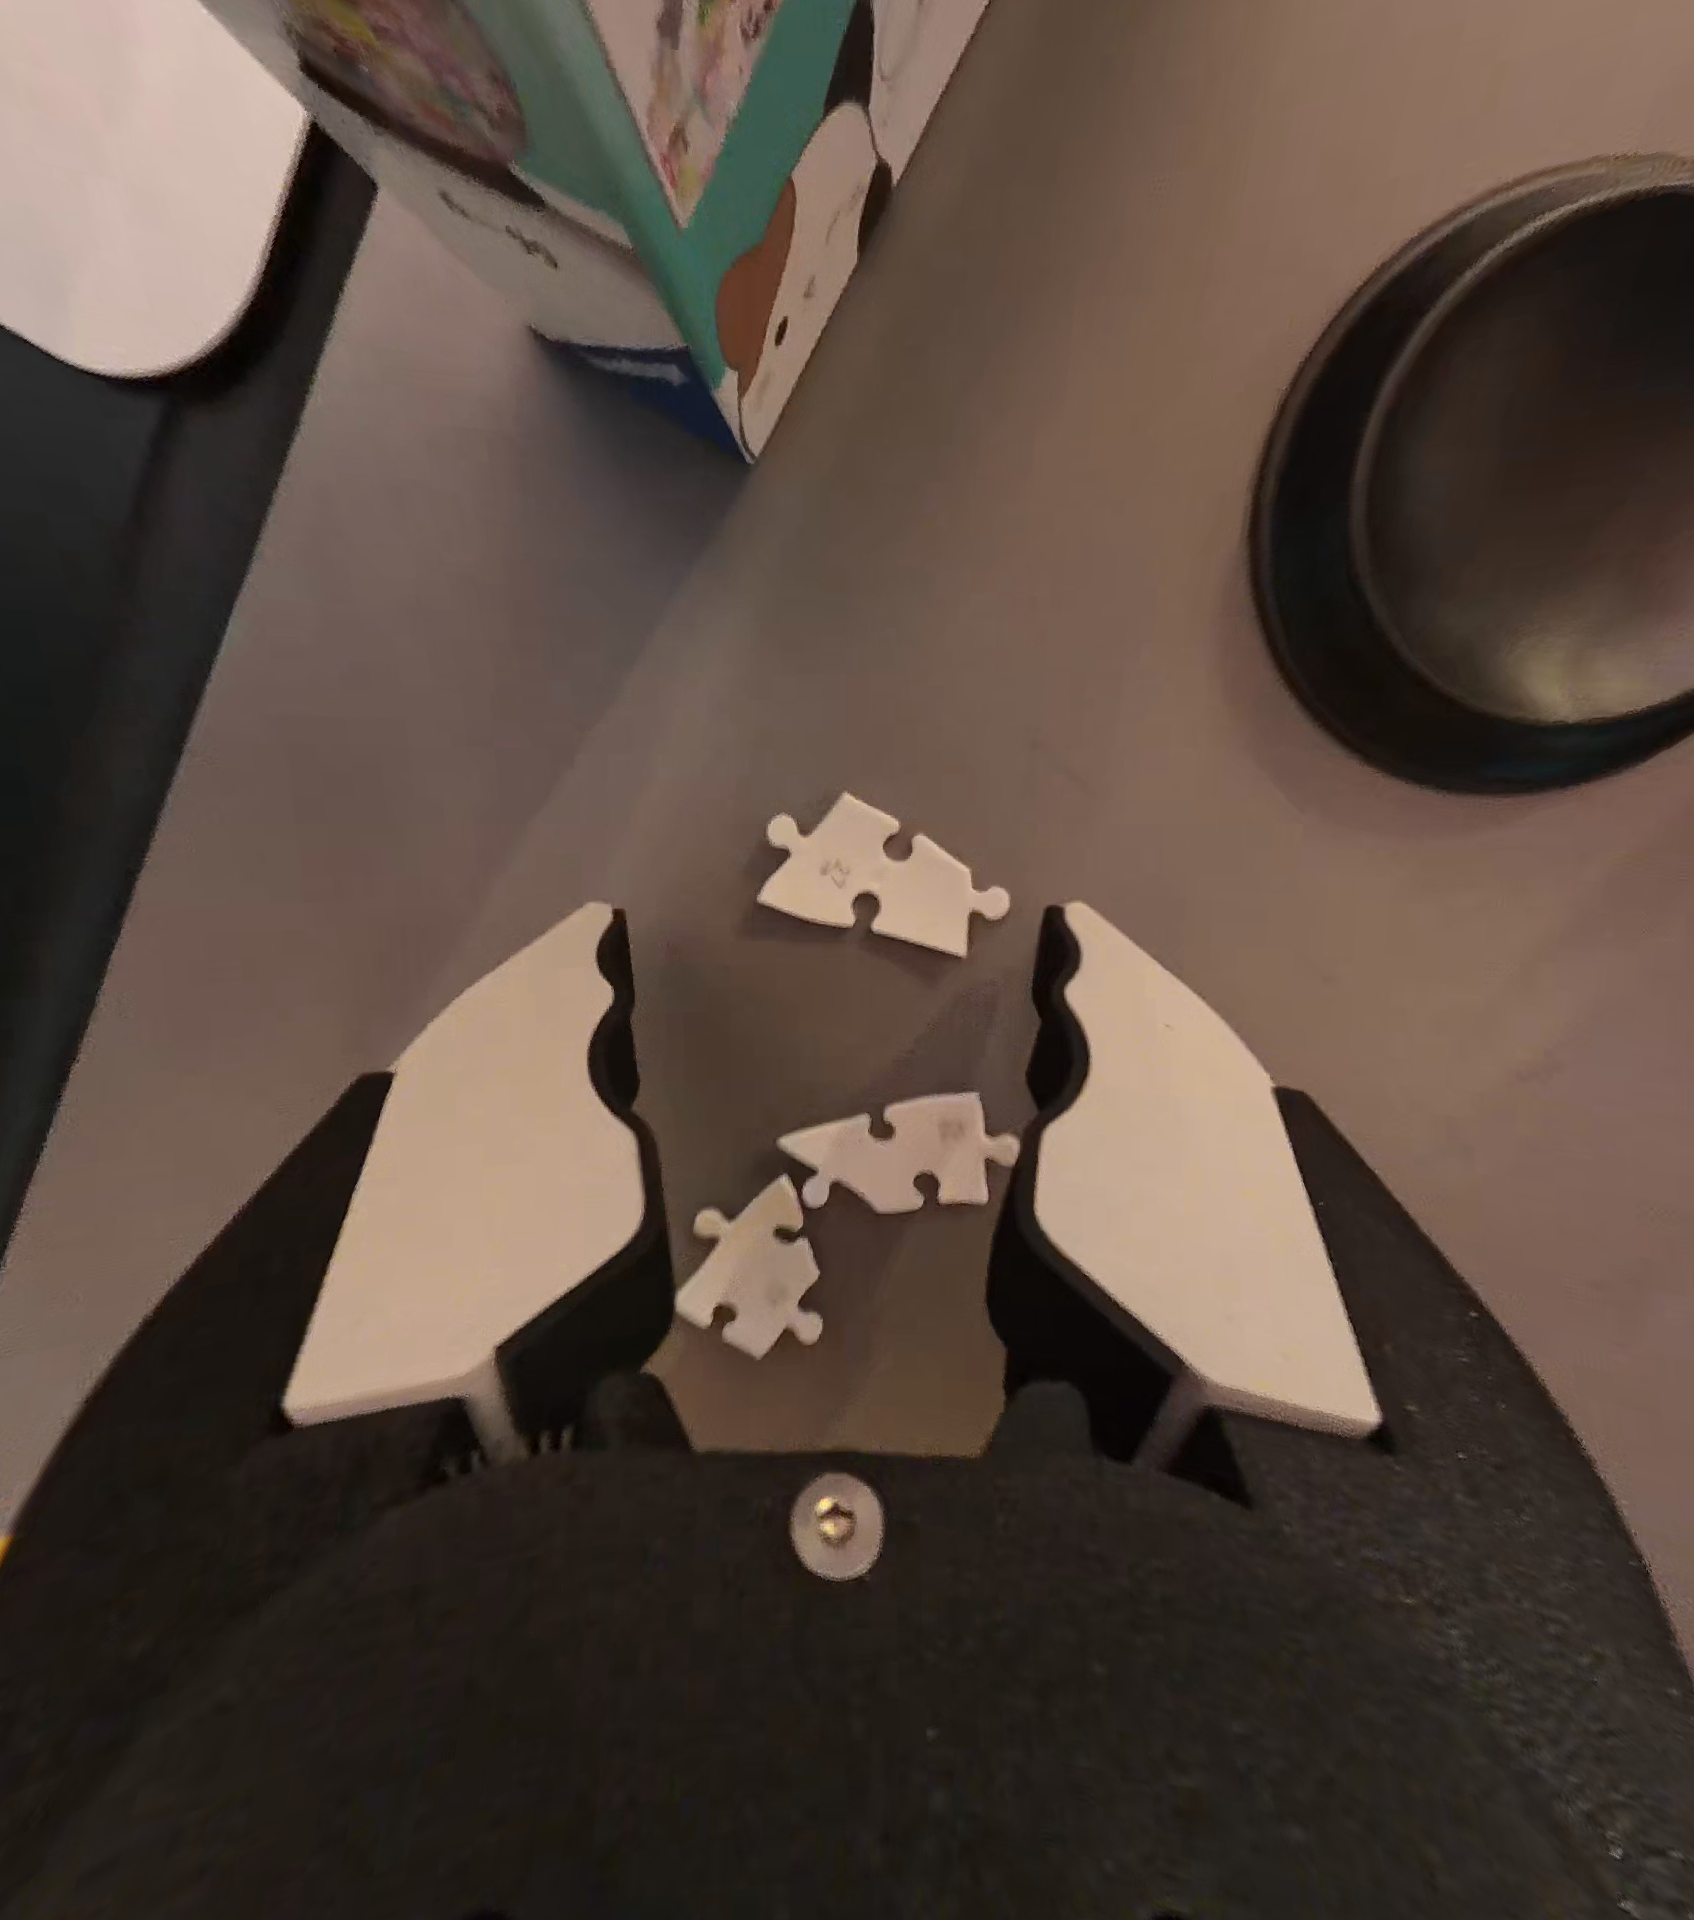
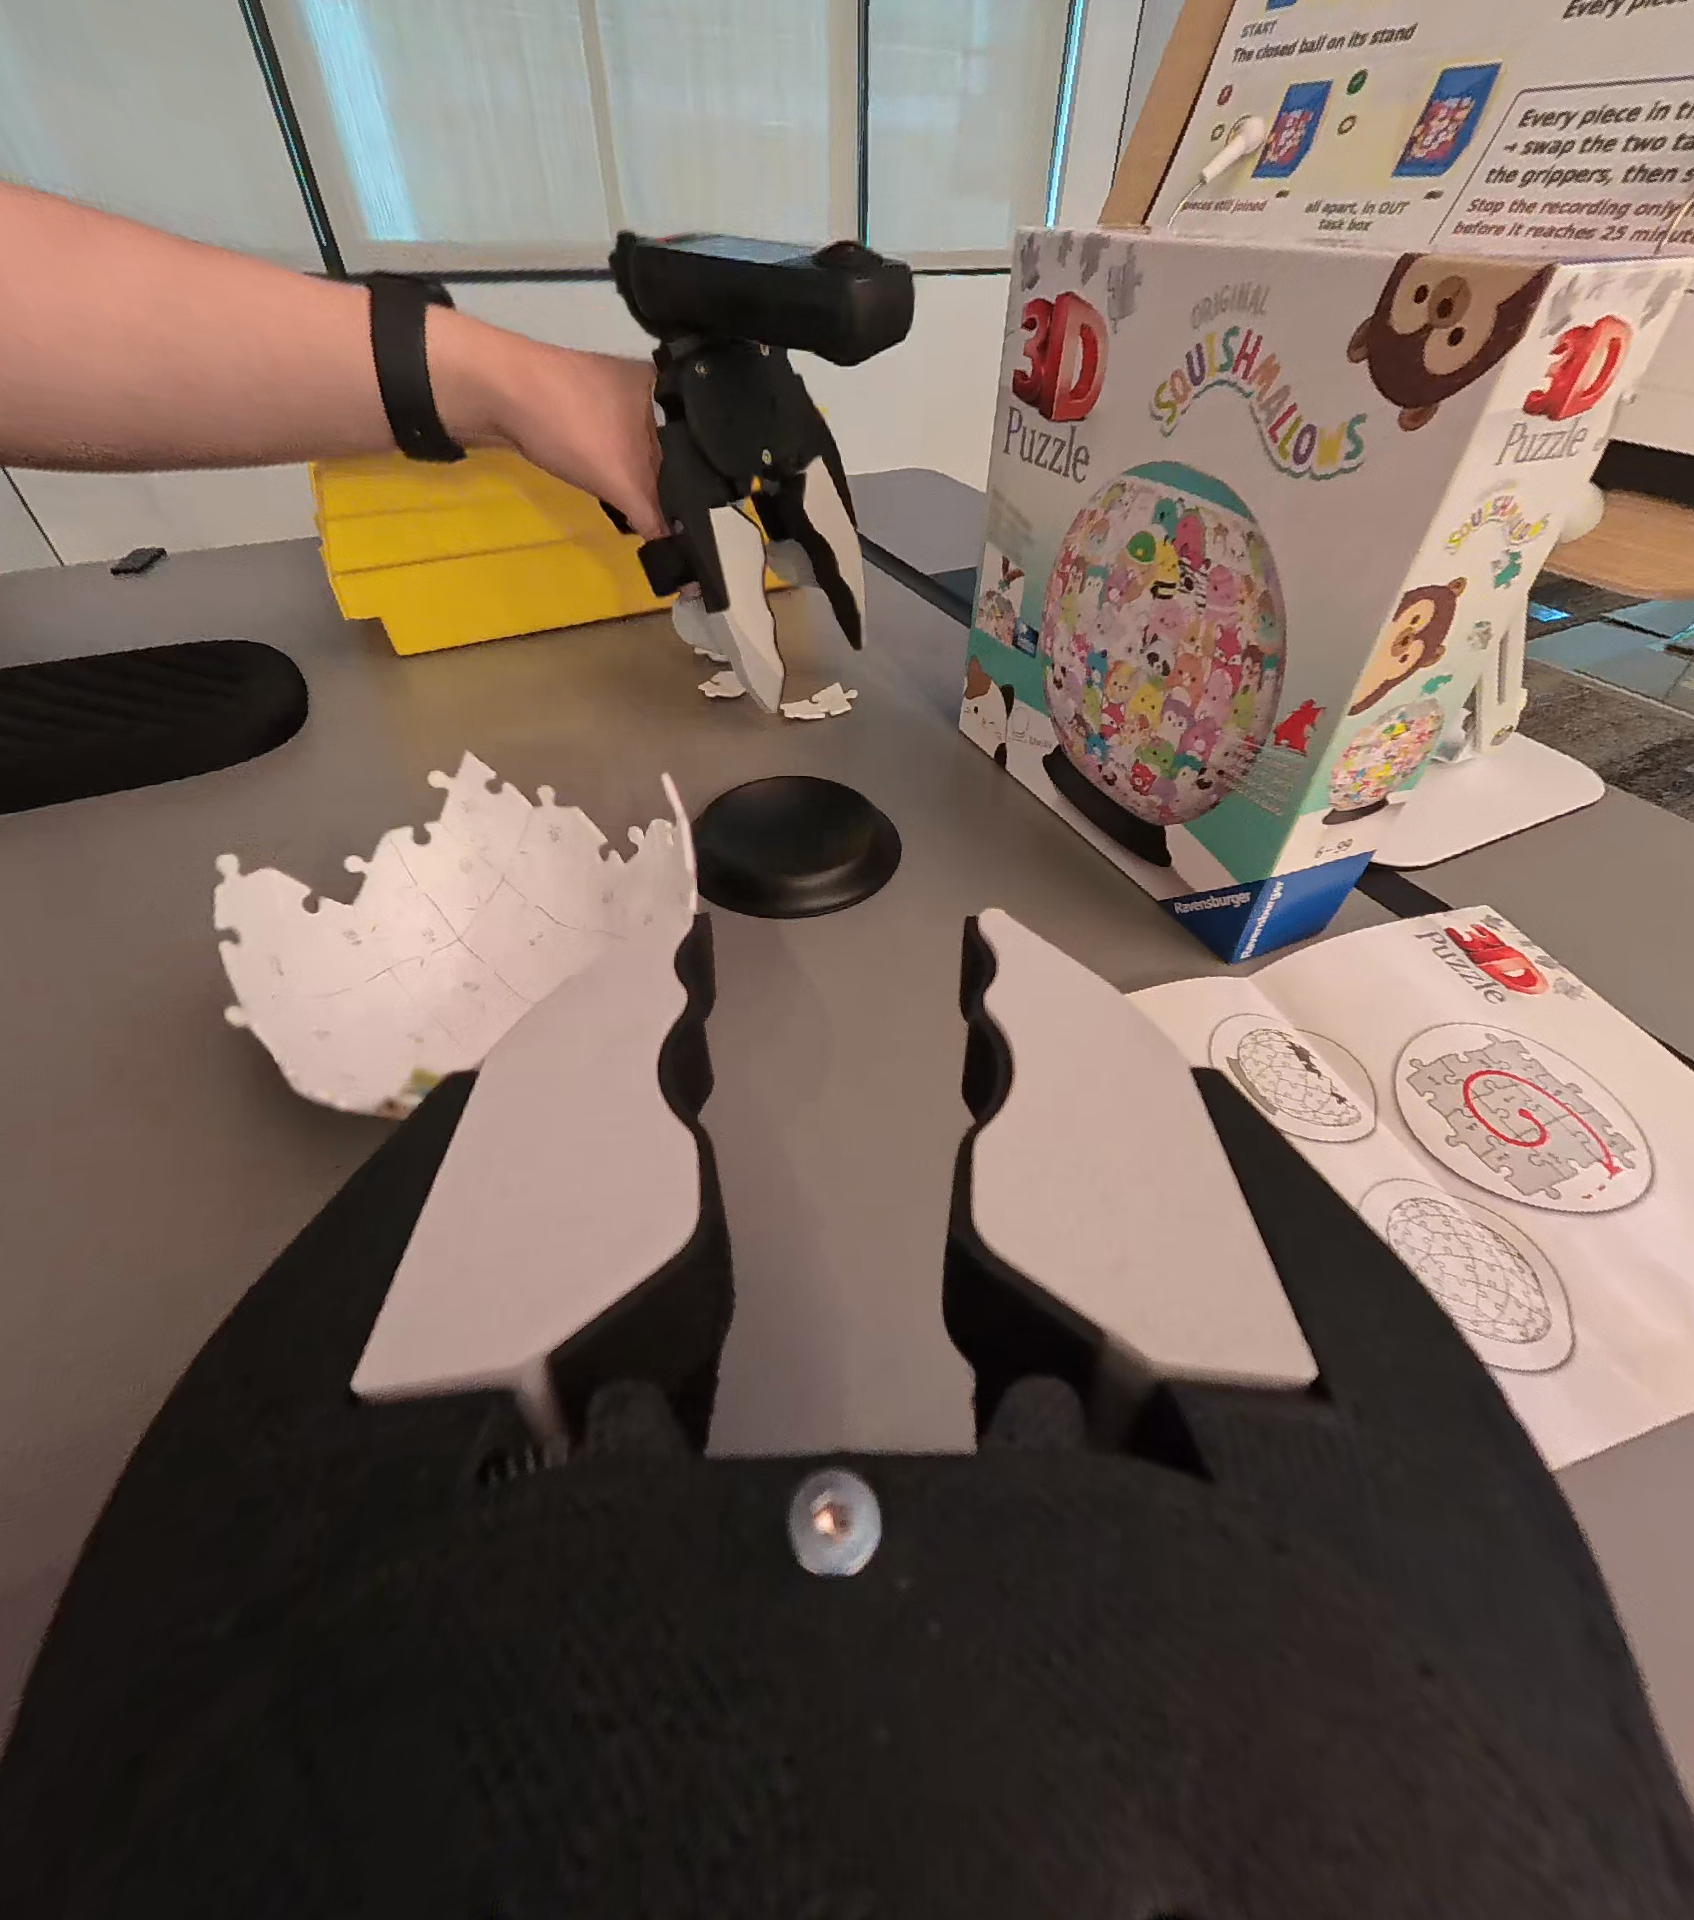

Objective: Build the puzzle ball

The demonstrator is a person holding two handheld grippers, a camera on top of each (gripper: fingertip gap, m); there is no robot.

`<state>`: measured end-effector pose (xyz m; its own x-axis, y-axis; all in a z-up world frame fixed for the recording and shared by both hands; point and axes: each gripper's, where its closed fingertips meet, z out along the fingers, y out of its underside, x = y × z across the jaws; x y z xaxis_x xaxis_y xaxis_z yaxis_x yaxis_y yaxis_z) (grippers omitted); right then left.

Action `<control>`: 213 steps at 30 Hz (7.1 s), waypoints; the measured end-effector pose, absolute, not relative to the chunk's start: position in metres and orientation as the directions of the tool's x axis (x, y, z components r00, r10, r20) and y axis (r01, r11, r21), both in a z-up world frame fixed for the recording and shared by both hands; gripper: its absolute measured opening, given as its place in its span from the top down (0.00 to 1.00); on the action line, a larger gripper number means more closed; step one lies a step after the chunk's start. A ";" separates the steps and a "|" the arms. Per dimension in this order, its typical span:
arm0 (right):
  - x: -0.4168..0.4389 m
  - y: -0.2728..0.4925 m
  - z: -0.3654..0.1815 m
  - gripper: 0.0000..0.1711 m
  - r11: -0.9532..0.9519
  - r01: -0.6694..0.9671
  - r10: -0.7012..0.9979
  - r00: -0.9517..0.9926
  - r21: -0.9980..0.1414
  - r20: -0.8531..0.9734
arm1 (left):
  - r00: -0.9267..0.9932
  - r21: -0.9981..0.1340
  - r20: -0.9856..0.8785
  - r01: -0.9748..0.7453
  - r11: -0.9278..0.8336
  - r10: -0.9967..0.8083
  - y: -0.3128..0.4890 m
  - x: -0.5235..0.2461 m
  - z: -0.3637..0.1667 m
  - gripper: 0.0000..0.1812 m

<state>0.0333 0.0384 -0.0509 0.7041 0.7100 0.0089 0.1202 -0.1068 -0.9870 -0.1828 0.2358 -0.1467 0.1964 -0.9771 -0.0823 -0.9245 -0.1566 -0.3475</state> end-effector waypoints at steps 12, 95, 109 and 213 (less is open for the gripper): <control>0.038 0.040 -0.059 0.74 -0.141 0.130 0.705 0.709 -0.981 -0.008 | 0.178 -0.354 0.000 -0.920 -0.166 -0.984 0.226 -0.178 -0.156 0.74; -0.129 -0.095 -0.006 0.91 -0.387 0.526 0.901 0.389 -0.757 -0.190 | -0.076 -0.550 0.225 -0.833 -0.062 -0.972 -0.098 -0.149 -0.047 0.99; -0.115 -0.086 -0.037 0.98 -0.473 0.305 0.832 0.463 -0.826 -0.306 | -0.080 -0.675 0.254 -0.729 -0.118 -0.964 -0.087 -0.123 -0.033 0.84; 0.016 0.013 -0.064 0.98 -0.541 -0.133 0.676 0.518 -0.830 -0.524 | 0.272 -0.693 0.155 -0.655 -0.301 -0.950 0.013 -0.116 -0.115 0.86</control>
